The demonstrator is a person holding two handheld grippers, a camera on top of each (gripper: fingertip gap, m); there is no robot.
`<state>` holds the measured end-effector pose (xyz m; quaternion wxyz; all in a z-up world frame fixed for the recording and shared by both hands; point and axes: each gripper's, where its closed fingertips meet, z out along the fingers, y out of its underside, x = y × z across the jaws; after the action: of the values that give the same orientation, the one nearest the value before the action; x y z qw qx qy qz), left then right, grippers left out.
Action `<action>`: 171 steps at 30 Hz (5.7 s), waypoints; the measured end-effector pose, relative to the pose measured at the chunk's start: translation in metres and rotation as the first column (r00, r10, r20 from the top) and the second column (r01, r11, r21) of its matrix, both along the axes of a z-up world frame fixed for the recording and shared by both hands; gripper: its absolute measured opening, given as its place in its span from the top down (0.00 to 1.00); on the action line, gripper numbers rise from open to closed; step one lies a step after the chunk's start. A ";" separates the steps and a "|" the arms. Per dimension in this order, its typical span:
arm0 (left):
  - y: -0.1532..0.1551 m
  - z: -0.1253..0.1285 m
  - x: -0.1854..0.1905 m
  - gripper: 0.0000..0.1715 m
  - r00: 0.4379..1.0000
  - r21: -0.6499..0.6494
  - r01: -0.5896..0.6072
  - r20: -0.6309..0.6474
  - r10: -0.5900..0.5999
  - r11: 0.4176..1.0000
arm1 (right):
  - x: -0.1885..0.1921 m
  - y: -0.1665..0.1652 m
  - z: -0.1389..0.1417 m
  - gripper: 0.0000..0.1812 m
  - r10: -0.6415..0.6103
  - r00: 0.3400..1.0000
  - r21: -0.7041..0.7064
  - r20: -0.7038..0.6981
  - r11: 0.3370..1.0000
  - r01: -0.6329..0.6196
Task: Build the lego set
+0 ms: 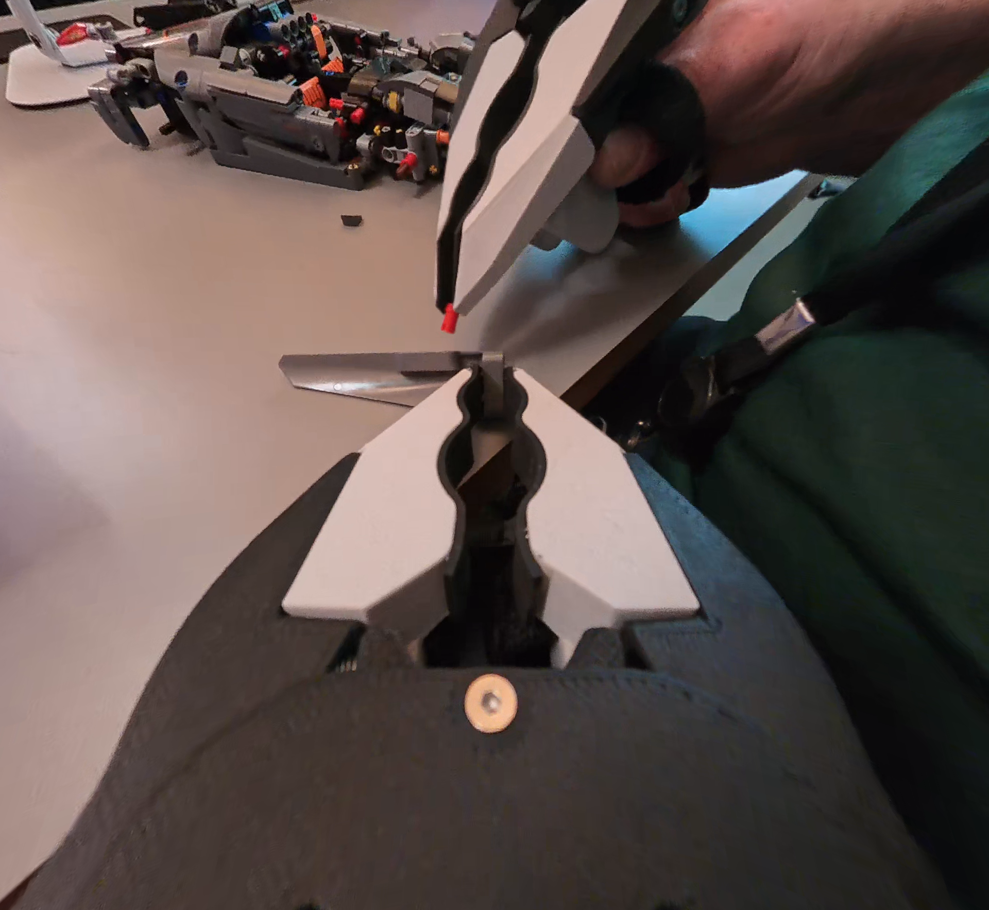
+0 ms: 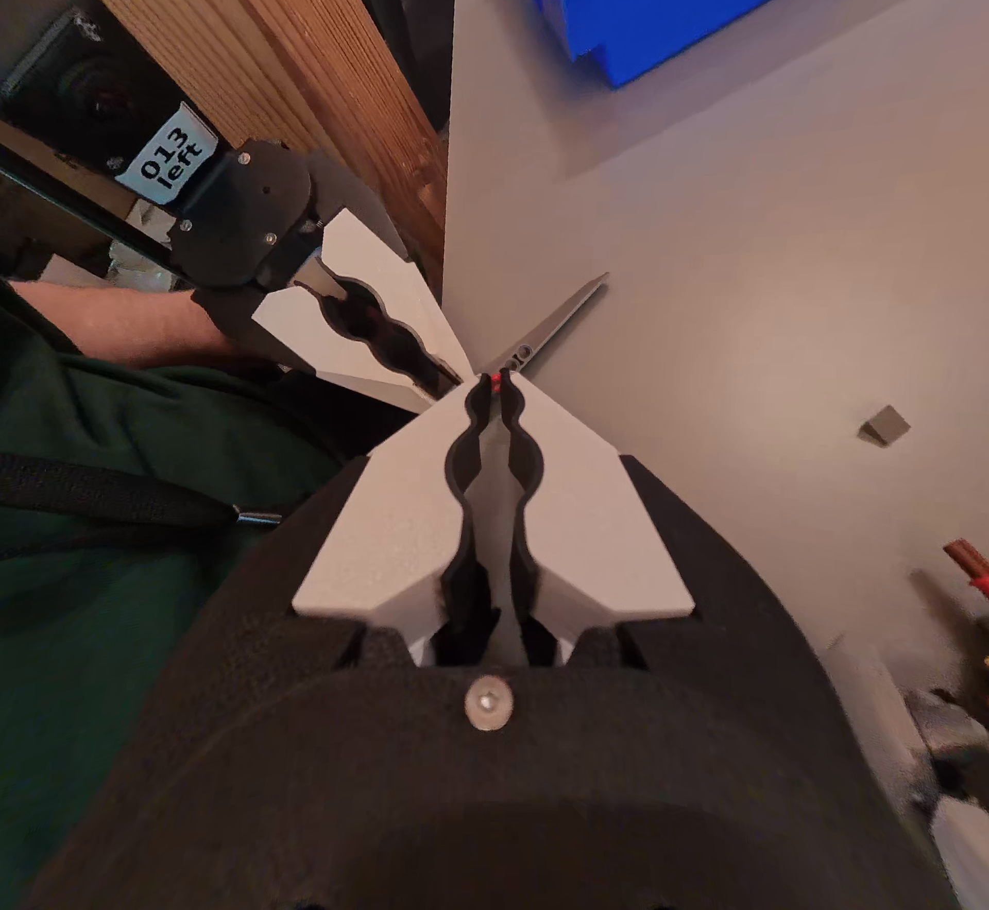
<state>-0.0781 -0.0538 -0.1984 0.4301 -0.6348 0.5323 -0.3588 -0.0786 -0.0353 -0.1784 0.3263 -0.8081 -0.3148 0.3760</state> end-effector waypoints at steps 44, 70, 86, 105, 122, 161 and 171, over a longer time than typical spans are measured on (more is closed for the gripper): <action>0.007 0.002 -0.007 0.96 0.999 0.017 0.036 -0.006 -0.036 0.999 | -0.007 0.013 0.021 0.91 0.286 0.928 -0.078 0.239 0.958 -0.275; 0.057 -0.005 -0.002 0.96 0.941 -0.018 0.065 -0.333 -0.067 0.998 | 0.095 0.142 0.035 0.87 0.065 0.705 0.090 0.706 0.980 -0.180; 0.060 -0.005 0.004 0.96 0.948 -0.092 0.080 -0.299 -0.105 0.992 | 0.137 0.245 -0.002 0.78 0.097 0.478 0.067 0.873 0.946 -0.316; 0.056 -0.004 0.005 0.96 0.946 -0.161 0.117 -0.283 -0.159 0.980 | 0.183 0.246 -0.009 0.88 0.278 0.254 -0.200 0.926 0.935 -0.293; 0.055 -0.004 0.008 0.96 0.941 -0.193 0.133 -0.285 -0.185 0.972 | 0.274 0.207 -0.016 0.87 0.206 0.361 -0.191 0.910 0.979 -0.076; 0.270 0.025 -0.084 0.86 0.797 0.029 -0.028 -0.603 0.040 0.999 | 0.227 0.102 0.064 0.84 -0.173 0.808 0.190 0.563 0.979 0.078; 0.280 -0.003 -0.069 0.89 0.767 -0.032 -0.031 -0.642 0.003 0.999 | 0.205 0.105 0.065 0.85 -0.146 0.814 0.190 0.563 0.981 0.045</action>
<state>-0.1476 0.2262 -0.2014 0.2129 -0.7325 0.6339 -0.1274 0.1264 0.0699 -0.1137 0.3018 -0.8681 -0.3879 0.0704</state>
